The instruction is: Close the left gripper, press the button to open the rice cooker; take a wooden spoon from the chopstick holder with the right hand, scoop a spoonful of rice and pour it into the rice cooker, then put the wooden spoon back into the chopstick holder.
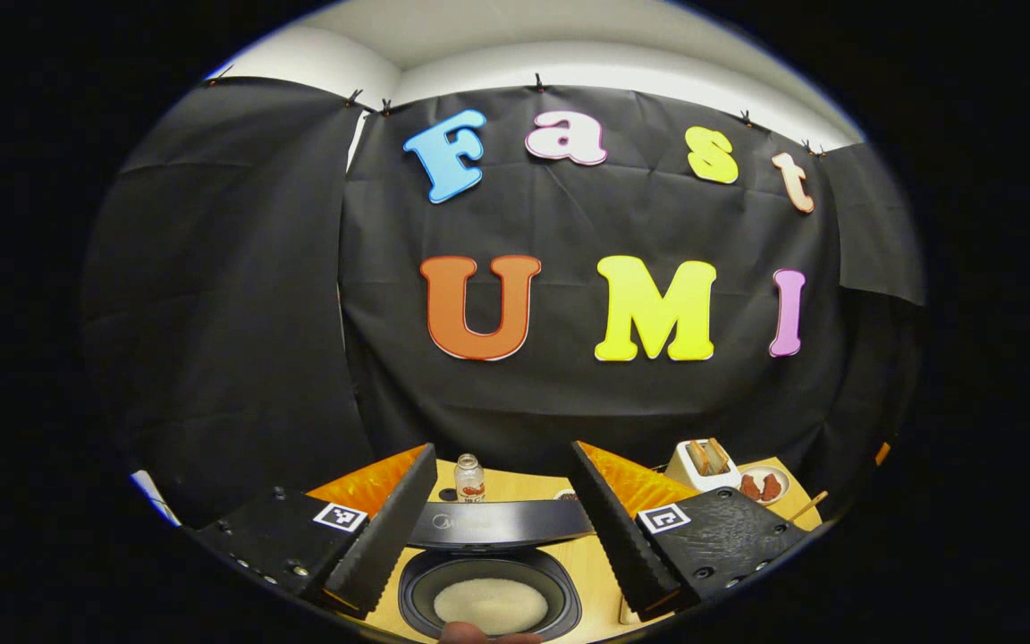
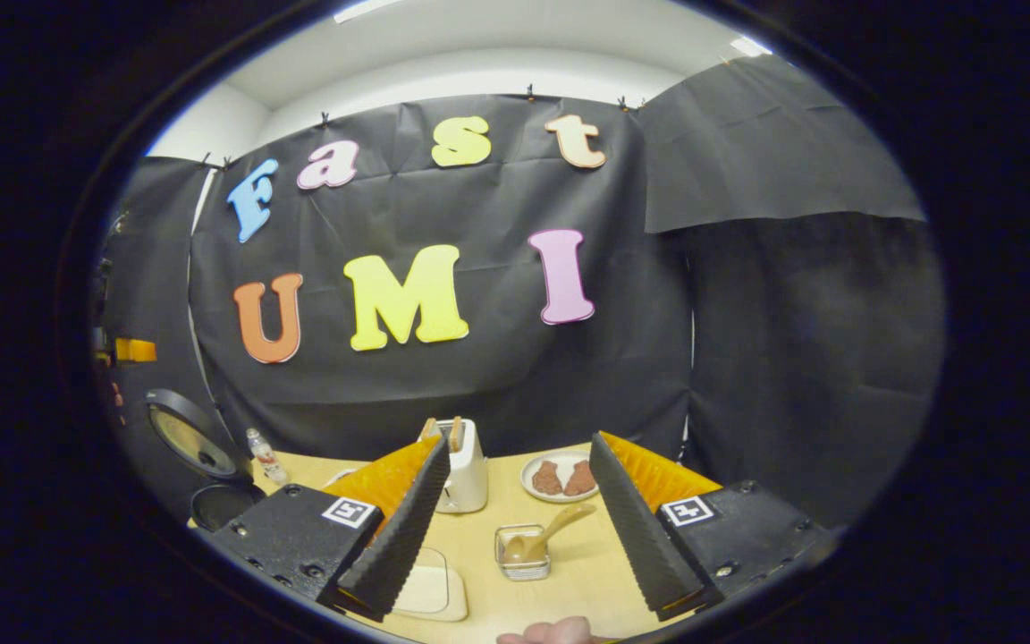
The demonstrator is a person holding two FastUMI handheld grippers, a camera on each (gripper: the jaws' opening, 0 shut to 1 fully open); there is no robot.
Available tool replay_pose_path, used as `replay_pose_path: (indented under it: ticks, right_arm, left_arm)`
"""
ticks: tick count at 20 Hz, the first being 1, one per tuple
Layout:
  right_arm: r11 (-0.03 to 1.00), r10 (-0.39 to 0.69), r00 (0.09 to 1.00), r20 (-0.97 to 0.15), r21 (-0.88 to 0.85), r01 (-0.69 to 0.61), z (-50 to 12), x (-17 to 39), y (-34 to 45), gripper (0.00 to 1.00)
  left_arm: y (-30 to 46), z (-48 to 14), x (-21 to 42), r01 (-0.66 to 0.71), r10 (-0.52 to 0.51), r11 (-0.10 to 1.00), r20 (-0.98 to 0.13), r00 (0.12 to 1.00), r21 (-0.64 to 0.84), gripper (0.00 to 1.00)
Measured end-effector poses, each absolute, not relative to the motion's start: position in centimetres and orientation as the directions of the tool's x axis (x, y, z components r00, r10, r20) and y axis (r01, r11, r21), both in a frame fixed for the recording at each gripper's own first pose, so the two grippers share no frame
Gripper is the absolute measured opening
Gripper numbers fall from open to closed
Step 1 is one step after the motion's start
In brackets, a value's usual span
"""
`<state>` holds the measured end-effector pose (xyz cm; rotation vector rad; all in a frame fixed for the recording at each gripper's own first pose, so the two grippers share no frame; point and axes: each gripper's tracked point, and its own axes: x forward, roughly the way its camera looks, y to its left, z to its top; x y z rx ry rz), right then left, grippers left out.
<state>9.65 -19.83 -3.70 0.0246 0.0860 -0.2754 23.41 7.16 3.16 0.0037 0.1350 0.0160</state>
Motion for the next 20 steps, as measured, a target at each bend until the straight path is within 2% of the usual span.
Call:
replay_pose_path:
  ticks: [8,11,19,20]
  right_arm:
    - [0.944,-0.329,0.939,-0.104,0.004,0.331,-4.4,6.8,-20.9,0.99]
    - [0.947,-0.321,0.941,-0.105,-0.013,0.322,-4.3,6.8,-20.6,1.00]
    - [0.981,-0.187,0.970,-0.156,0.017,0.192,-5.8,9.1,-16.0,1.00]
    - [0.984,-0.170,0.972,-0.163,0.028,0.177,-5.9,9.5,-15.5,1.00]
  left_arm:
    - [9.6,-0.9,25.8,-0.056,0.069,0.997,-0.276,0.959,0.055,0.95]
    - [9.3,-1.9,25.4,-0.043,0.052,0.998,-0.324,0.944,0.036,0.97]
    - [7.2,-7.0,18.8,0.006,-0.037,0.998,-0.523,0.851,-0.059,0.97]
    - [6.7,-8.0,17.7,0.012,-0.049,0.997,-0.552,0.832,-0.071,1.00]
